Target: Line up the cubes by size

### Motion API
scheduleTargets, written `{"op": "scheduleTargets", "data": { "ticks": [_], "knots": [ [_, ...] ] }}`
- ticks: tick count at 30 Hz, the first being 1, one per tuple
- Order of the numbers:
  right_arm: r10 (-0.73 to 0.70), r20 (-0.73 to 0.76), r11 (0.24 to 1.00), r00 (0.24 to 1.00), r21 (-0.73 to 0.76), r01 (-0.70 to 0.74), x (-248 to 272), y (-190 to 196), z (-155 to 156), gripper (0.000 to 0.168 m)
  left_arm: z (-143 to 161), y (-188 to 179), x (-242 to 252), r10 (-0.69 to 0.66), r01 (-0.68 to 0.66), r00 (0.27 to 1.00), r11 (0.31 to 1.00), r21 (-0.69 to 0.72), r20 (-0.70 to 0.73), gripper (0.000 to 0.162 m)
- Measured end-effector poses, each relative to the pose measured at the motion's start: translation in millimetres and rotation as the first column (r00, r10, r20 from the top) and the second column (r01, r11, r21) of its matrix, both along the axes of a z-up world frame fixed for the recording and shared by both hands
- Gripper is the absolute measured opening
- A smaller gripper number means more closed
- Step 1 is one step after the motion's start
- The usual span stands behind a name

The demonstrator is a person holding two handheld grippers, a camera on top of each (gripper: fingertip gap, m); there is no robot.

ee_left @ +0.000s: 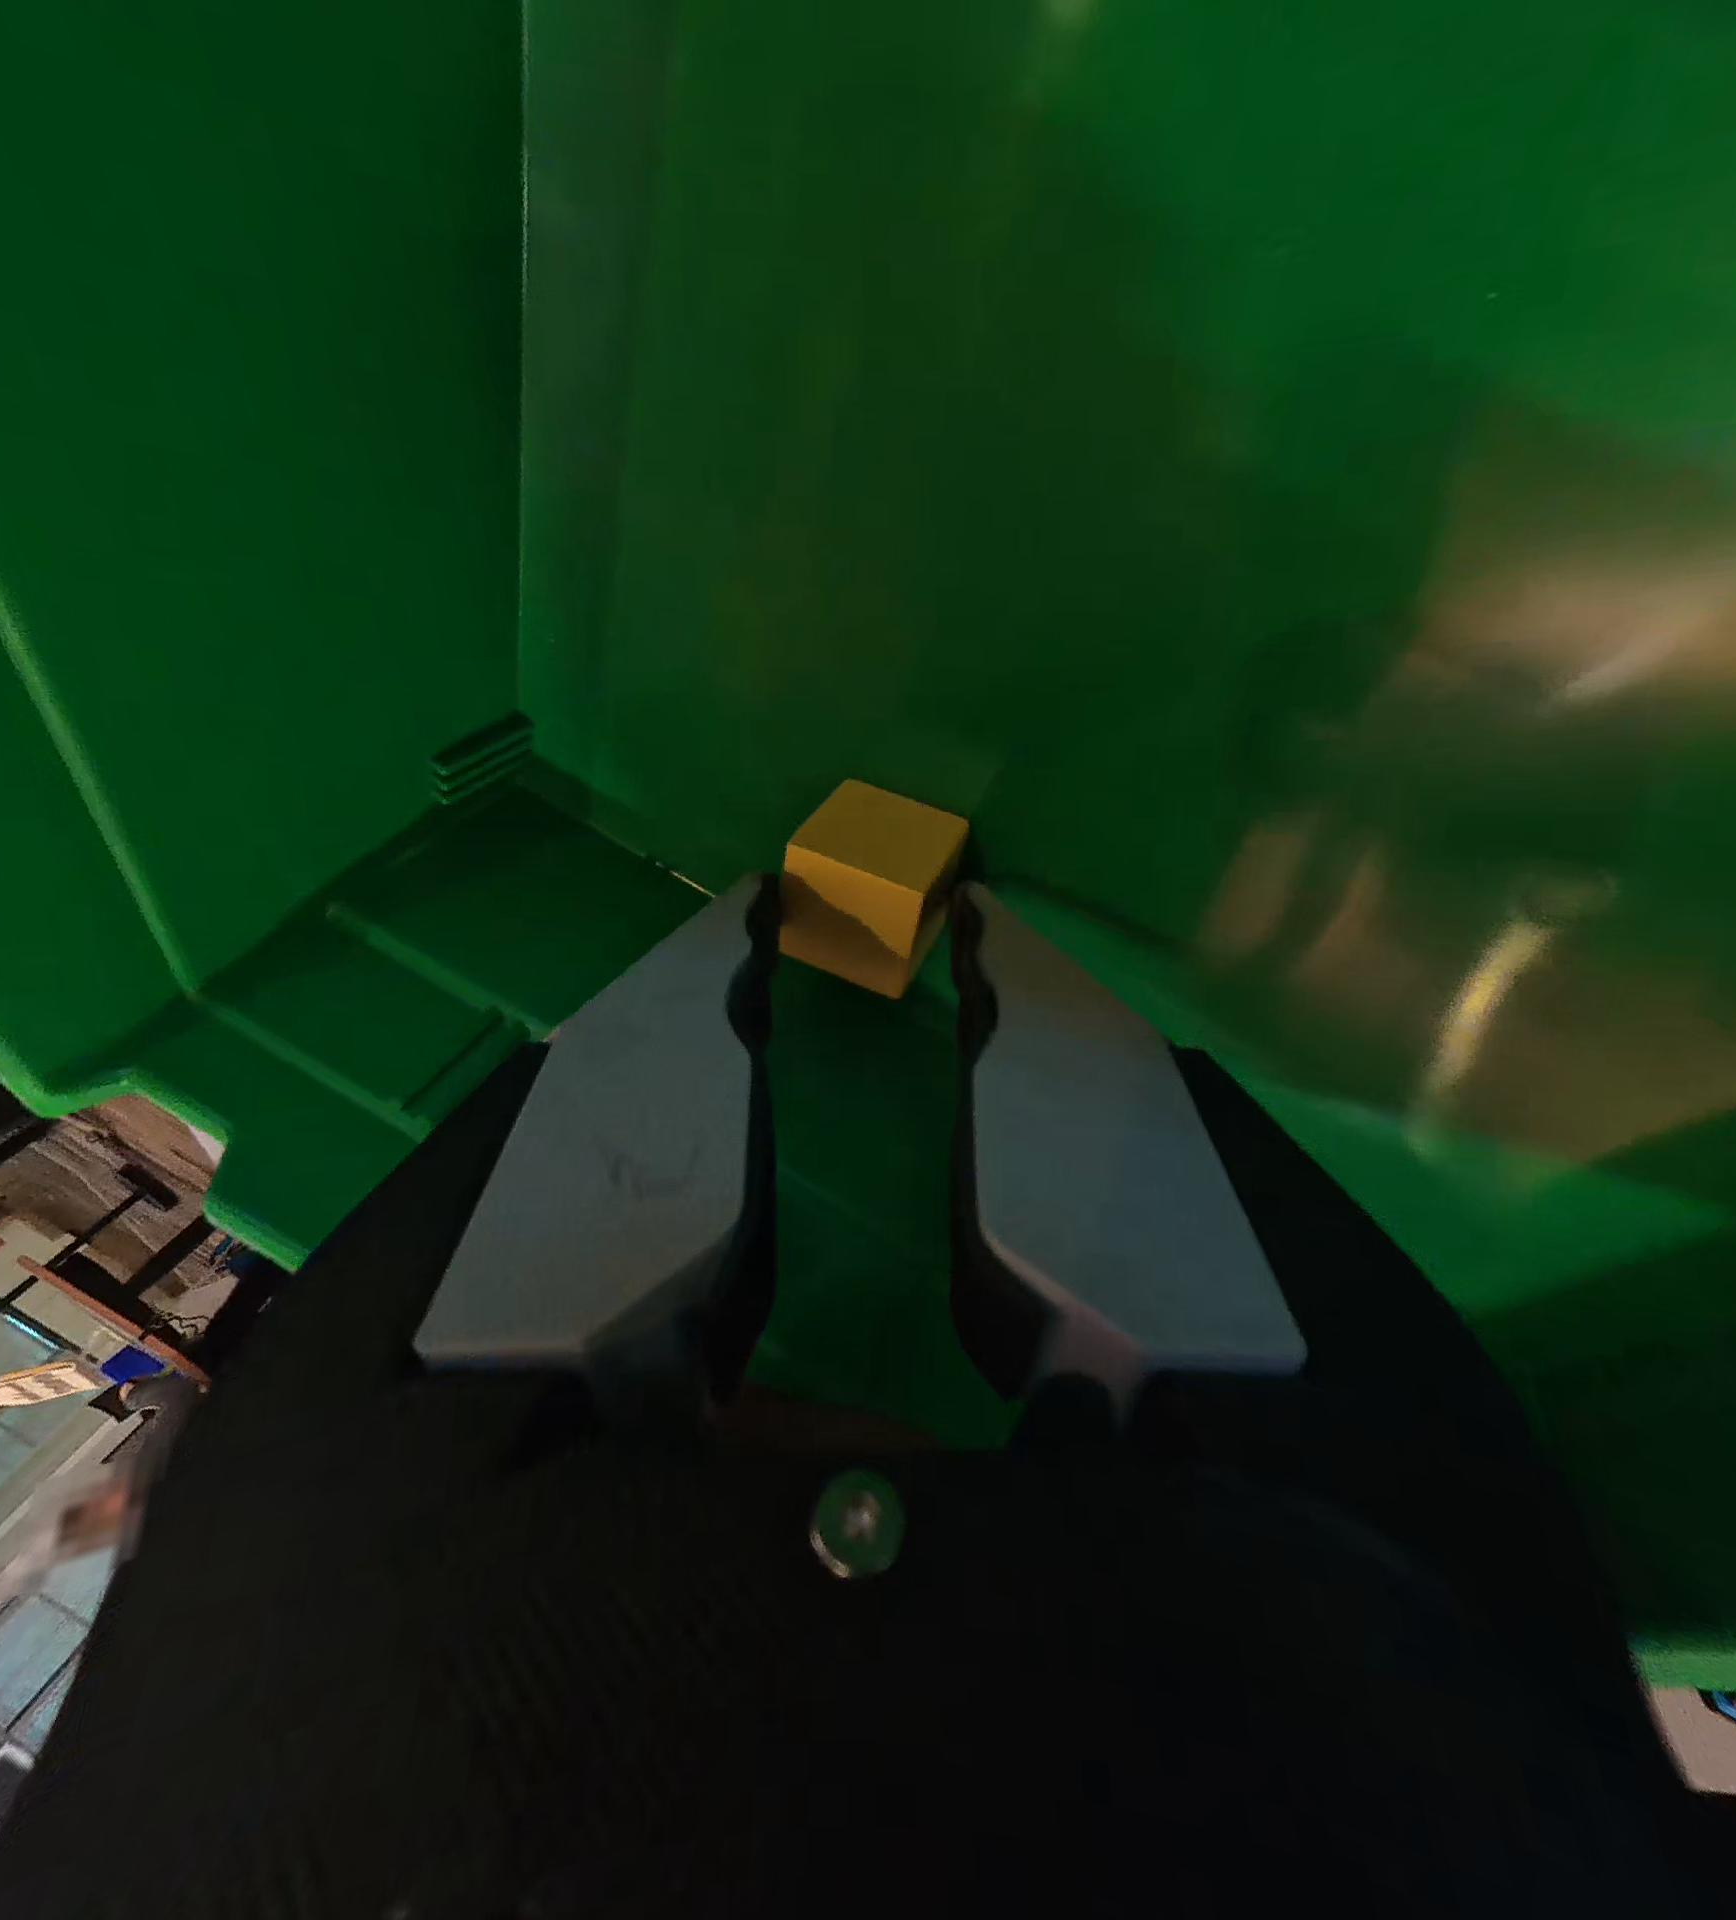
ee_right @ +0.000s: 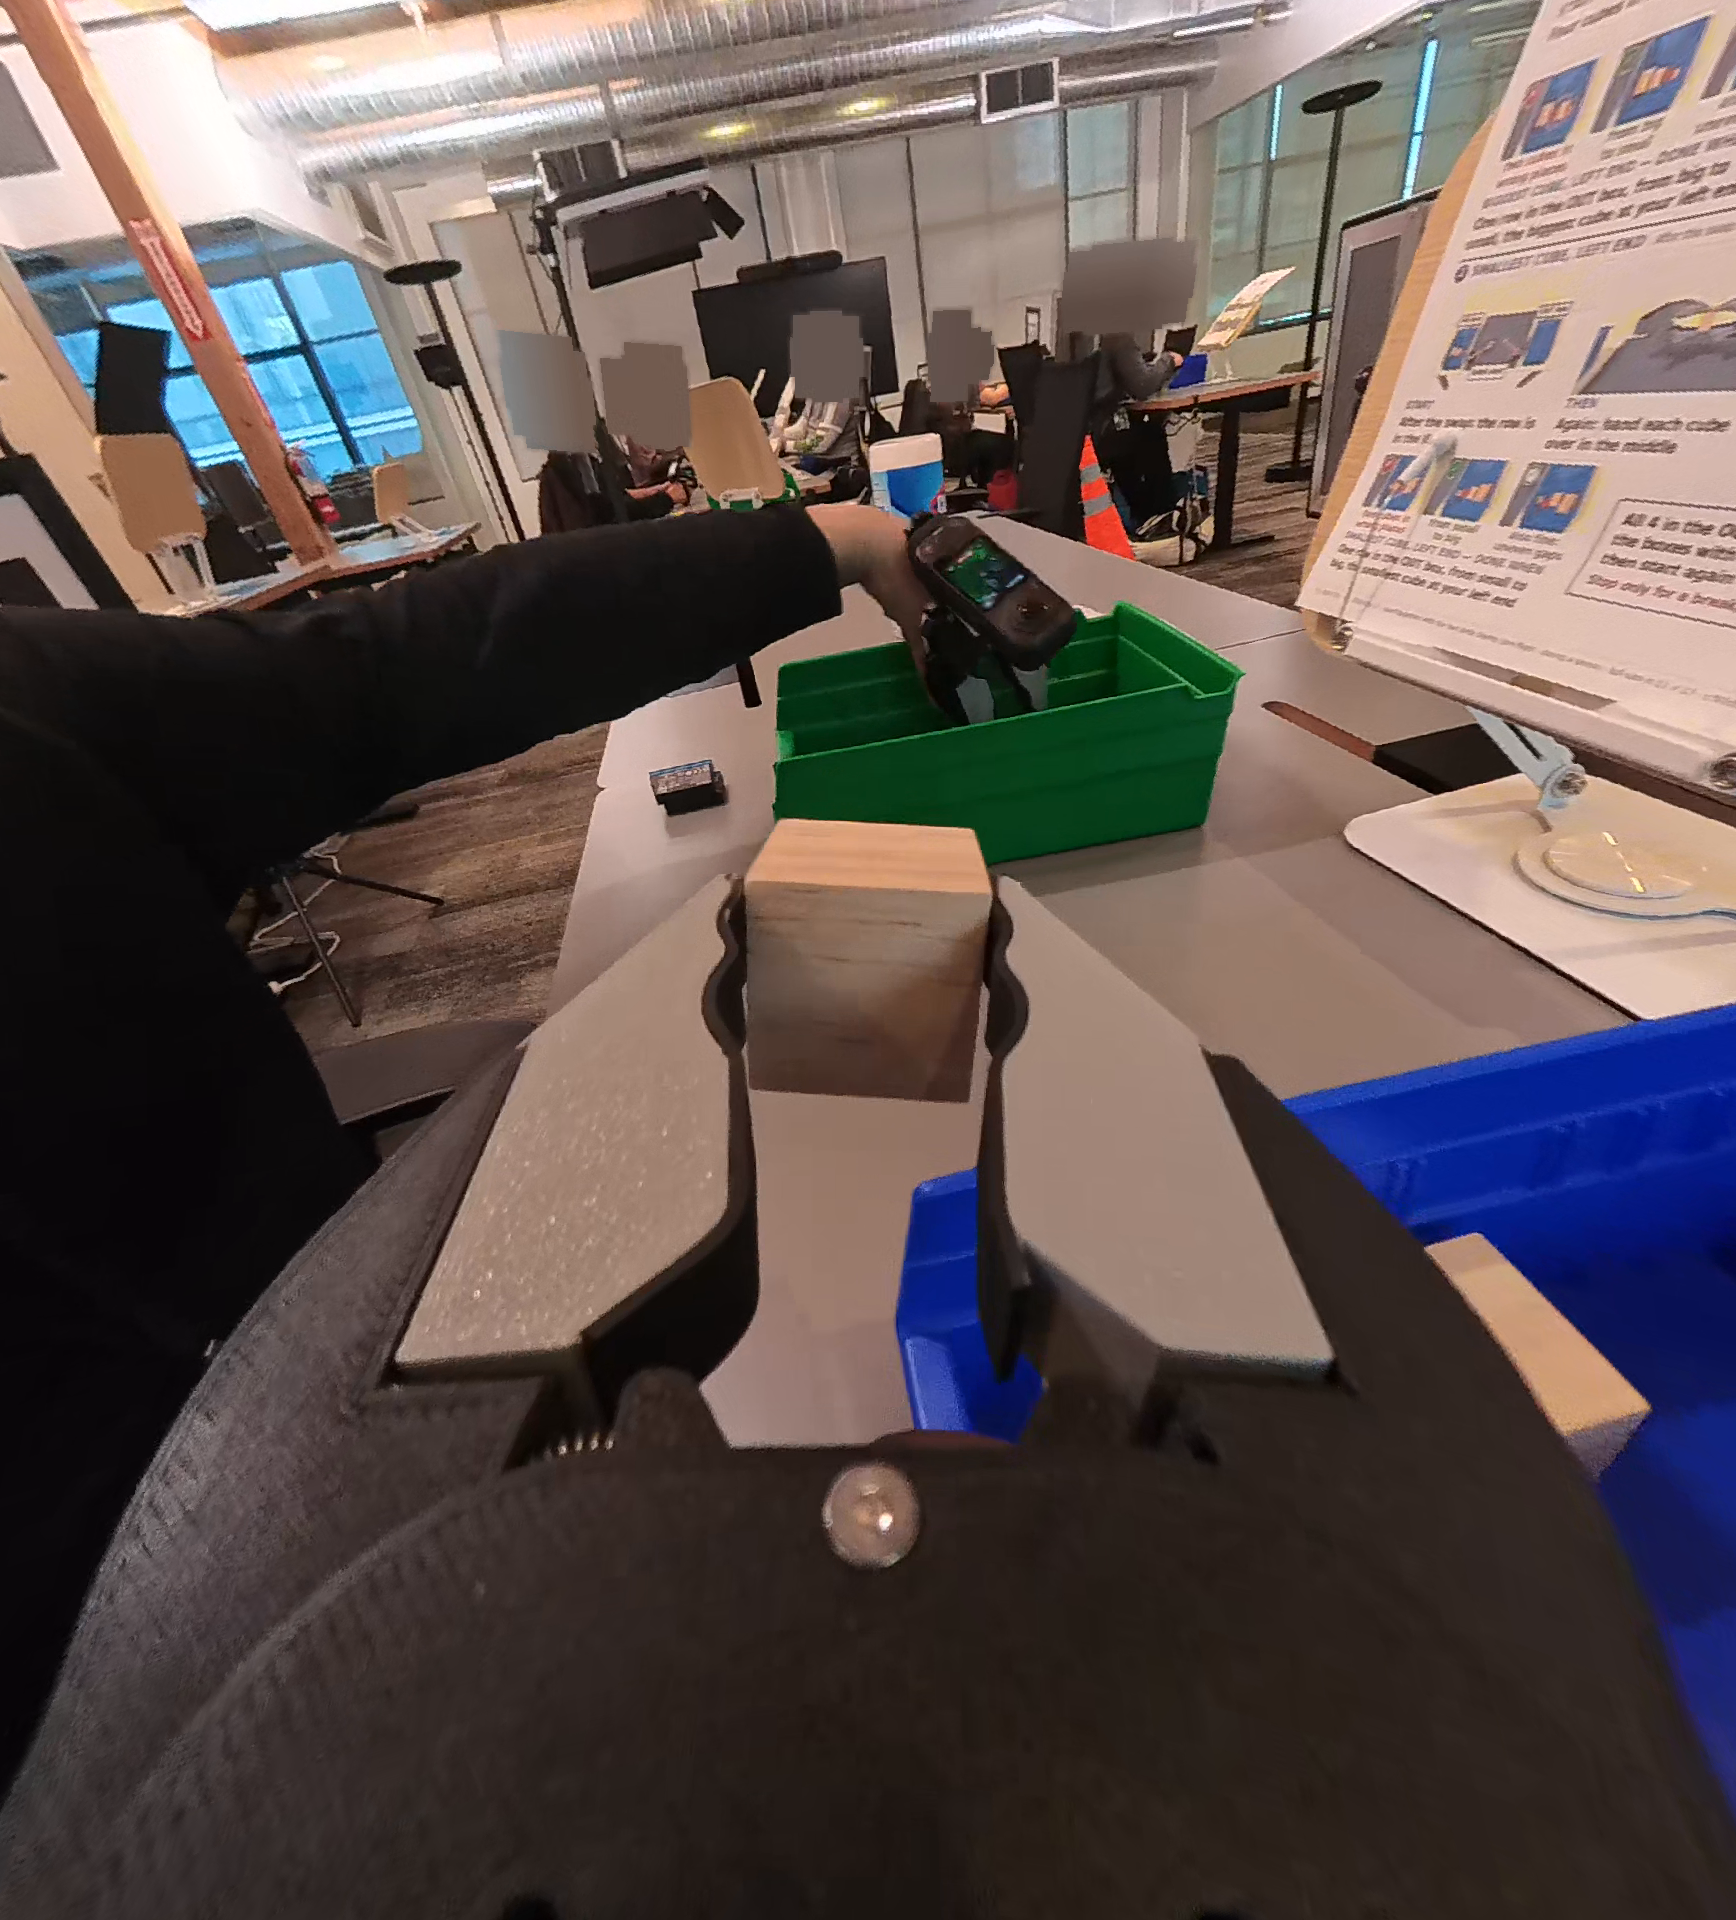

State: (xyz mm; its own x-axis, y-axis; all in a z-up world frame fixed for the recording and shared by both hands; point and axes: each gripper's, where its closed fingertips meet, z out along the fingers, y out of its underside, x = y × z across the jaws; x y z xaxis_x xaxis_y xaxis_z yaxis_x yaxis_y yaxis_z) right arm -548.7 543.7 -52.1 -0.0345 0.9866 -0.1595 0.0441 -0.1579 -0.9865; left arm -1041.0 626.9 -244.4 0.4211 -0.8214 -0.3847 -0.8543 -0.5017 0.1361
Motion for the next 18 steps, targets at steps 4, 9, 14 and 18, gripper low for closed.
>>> {"op": "scheduleTargets", "data": {
  "ticks": [4,9,14,18],
  "knots": [
    [0.015,-0.003,1.0,1.0,0.011,-0.015,0.6,-4.3,1.5,0.043,-0.7,0.1,0.7,-0.035,0.034,0.999,0.999,-0.029,-0.012,0.03],
    [0.027,0.023,0.999,0.999,0.018,-0.028,2.0,-6.8,-2.7,0.043,-0.8,-0.2,0.8,-0.051,0.052,0.999,0.998,-0.031,0.013,0.03],
    [-0.124,0.187,0.991,0.975,0.071,0.113,18.1,19.2,-24.3,0.043,9.7,-3.4,18.8,-0.065,0.055,0.987,0.996,0.071,0.147,0.027],
    [-0.226,0.406,0.967,0.886,0.2,0.155,39.8,48.4,-49.7,0.042,44.4,-11.4,40.3,-0.129,0.035,0.935,0.96,0.277,0.33,0.026]
  ]
}}
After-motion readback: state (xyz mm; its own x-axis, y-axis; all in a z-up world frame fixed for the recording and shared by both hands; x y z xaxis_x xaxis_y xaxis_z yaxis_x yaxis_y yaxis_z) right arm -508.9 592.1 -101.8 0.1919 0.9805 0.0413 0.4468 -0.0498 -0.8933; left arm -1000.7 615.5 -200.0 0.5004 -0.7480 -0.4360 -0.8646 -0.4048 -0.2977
